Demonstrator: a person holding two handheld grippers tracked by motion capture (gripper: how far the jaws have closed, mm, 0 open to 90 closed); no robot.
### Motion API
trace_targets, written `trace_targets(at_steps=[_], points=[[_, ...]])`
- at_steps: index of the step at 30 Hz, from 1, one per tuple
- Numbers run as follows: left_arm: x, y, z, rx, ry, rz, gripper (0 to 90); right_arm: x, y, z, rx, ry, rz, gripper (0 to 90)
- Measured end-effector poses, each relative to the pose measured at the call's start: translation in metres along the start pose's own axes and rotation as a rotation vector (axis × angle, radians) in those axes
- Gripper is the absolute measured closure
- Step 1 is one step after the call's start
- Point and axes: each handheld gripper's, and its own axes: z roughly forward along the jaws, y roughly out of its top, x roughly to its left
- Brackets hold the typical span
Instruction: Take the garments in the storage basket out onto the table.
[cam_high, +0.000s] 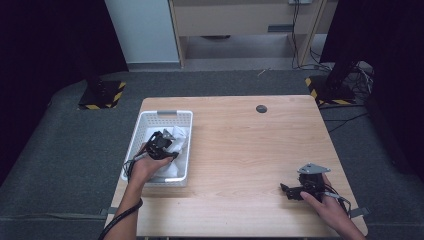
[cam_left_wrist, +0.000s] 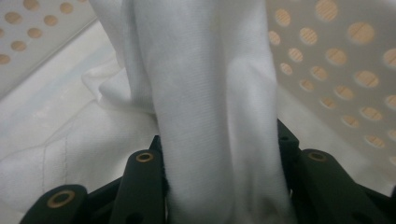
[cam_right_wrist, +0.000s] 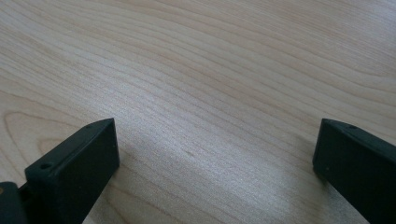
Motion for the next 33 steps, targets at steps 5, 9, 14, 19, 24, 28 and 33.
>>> trace_targets(at_steps=[5,9,14,19,24,28,33], points=[[-0.001,0.001,-0.003,-0.009,0.001,0.002,59.7,0.000,0.000,0.000,0.000,0.000,0.000,0.4],[-0.002,0.003,-0.006,-0.014,0.001,0.006,59.7,0.000,0.000,0.000,0.000,0.000,0.000,0.3],[-0.002,0.006,-0.010,-0.020,0.004,0.010,59.7,0.000,0.000,0.000,0.000,0.000,0.000,0.3],[-0.001,0.008,-0.015,-0.026,0.008,0.013,59.7,0.000,0.000,0.000,0.000,0.000,0.000,0.3],[-0.002,0.008,-0.018,-0.037,0.006,0.008,59.7,0.000,0.000,0.000,0.000,0.000,0.000,0.3],[-0.002,0.010,-0.019,-0.037,0.008,0.013,59.6,0.000,0.000,0.000,0.000,0.000,0.000,0.3],[-0.003,0.012,-0.025,-0.044,0.012,0.019,59.6,0.000,0.000,0.000,0.000,0.000,0.000,0.3]])
